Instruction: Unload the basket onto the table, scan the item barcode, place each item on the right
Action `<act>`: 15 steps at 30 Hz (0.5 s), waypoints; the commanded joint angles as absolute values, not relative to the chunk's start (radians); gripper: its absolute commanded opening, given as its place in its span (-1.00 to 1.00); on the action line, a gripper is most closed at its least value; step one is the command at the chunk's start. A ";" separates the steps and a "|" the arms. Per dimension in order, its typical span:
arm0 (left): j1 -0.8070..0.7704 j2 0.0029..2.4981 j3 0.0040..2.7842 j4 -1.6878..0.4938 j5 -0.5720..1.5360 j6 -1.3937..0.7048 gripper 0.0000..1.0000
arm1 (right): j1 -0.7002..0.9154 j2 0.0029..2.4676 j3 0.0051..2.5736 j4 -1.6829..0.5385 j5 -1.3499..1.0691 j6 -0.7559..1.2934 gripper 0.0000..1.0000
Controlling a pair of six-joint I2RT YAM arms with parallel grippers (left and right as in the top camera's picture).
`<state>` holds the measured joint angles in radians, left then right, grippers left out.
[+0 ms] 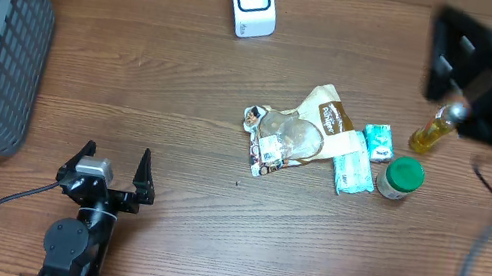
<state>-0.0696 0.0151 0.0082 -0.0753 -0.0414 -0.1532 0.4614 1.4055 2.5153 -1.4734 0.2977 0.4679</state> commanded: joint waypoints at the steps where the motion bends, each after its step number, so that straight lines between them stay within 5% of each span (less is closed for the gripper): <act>1: -0.065 0.004 0.005 -0.073 -0.052 -0.134 0.99 | 0.426 1.318 2.353 -1.475 0.311 0.472 1.00; 15: -0.065 0.004 0.005 -0.073 -0.052 -0.134 0.99 | 0.285 0.978 1.942 -1.618 0.310 0.472 1.00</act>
